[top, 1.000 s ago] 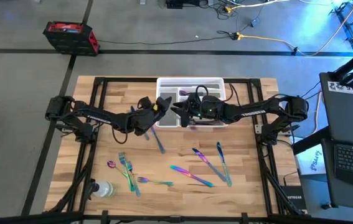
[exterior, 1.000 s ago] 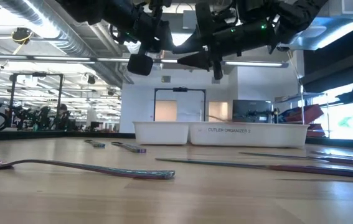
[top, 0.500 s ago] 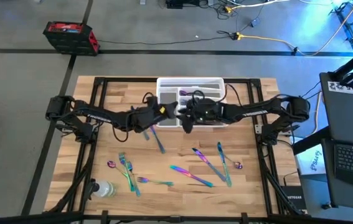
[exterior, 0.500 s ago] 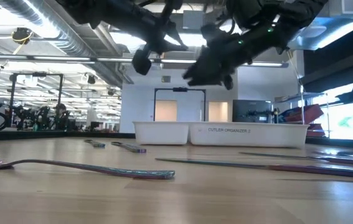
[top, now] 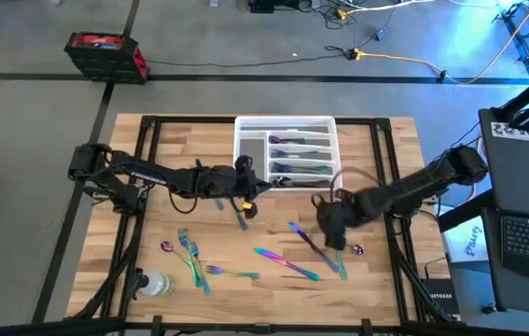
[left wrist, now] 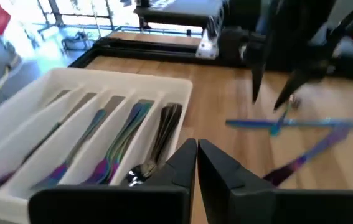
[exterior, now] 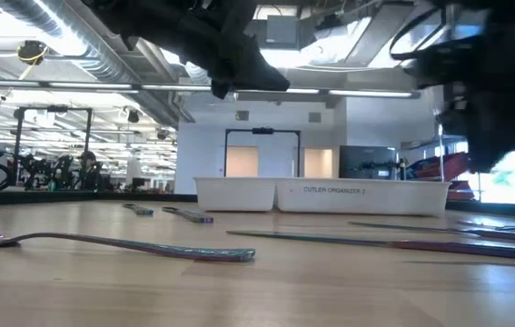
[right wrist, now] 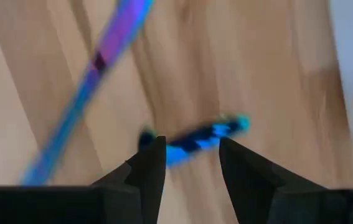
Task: Sort silverware
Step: Put the blue spoon into the tray organizer
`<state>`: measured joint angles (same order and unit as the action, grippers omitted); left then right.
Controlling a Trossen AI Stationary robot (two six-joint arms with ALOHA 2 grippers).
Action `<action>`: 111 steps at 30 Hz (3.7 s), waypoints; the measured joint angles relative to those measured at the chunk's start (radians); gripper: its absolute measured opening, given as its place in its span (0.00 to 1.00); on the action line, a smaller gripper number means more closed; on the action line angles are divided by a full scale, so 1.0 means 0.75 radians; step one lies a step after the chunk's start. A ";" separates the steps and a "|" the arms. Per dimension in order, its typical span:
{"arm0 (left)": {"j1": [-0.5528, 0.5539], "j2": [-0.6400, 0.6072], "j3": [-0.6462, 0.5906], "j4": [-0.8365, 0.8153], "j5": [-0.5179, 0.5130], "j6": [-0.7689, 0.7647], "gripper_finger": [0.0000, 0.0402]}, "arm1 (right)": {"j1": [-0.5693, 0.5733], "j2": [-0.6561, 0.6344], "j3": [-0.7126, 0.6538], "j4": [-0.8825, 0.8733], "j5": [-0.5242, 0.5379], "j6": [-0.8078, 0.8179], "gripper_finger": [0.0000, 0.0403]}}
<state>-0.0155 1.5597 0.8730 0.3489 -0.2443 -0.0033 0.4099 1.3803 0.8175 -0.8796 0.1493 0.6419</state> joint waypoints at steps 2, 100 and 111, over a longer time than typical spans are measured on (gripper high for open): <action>0.000 0.000 0.000 0.001 0.002 0.055 0.00 | 0.100 -0.001 0.000 -0.051 0.045 0.098 0.30; 0.141 0.240 0.245 0.466 0.626 -0.359 0.51 | -0.918 -0.184 -0.187 1.868 -1.138 -0.660 0.00; 0.157 0.240 0.245 0.457 0.648 -0.342 0.12 | -0.991 -0.191 -0.186 1.874 -1.198 -0.674 0.00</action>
<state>0.1020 1.7393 1.0569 0.6914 0.2417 -0.2600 -0.3337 1.2373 0.6781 0.5259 -0.7493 0.1366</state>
